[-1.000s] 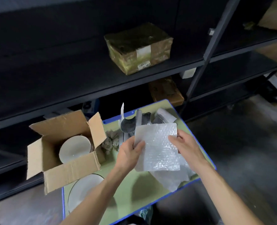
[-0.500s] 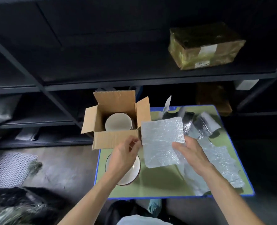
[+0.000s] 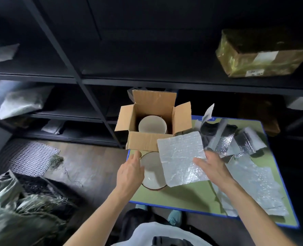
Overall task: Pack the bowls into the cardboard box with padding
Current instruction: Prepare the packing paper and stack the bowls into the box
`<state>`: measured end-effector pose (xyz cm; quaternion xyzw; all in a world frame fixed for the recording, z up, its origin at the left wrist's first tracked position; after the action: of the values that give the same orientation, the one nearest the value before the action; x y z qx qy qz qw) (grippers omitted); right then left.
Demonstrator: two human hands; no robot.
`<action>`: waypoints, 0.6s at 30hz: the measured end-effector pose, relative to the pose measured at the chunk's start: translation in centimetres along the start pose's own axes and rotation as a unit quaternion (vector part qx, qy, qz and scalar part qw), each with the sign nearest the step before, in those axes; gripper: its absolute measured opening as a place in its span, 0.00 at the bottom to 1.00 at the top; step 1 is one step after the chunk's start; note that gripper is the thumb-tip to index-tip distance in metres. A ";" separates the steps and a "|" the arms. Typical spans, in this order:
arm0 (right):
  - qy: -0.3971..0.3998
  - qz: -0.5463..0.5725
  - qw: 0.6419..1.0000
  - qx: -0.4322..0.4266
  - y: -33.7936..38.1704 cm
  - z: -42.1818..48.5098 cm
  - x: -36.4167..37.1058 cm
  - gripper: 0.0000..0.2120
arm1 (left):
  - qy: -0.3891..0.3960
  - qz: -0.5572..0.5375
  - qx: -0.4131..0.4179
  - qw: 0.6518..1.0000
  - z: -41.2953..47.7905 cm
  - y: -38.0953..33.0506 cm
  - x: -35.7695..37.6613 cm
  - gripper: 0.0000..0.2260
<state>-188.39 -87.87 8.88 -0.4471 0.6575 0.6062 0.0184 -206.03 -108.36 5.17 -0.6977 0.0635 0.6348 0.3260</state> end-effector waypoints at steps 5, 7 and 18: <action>-0.010 -0.012 1.000 -0.005 0.1 0.1 0.7 0.07 | 0.017 -0.009 -0.001 1.000 0.8 0.5 0.3 0.04; -0.006 -0.019 1.000 -0.008 0.1 0.1 0.9 0.11 | 0.022 -0.021 -0.001 1.000 0.9 0.6 0.2 0.04; -0.066 0.005 0.998 0.003 0.6 0.7 -2.1 0.07 | 0.026 -0.060 0.028 0.997 0.1 0.2 -4.5 0.04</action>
<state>-187.84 -86.23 10.37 -0.4023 0.6587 0.6330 0.0598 -207.07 -109.94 9.29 -0.7069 0.0476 0.5940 0.3810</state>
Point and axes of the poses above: each hand's wrist, its own z-axis towards the middle knuckle, its own x-axis out of the palm, y = z × x, the point moved 1 cm from there along z, towards the middle knuckle, and after that the axes turned 14 degrees about -y, right-handed, at the moved point
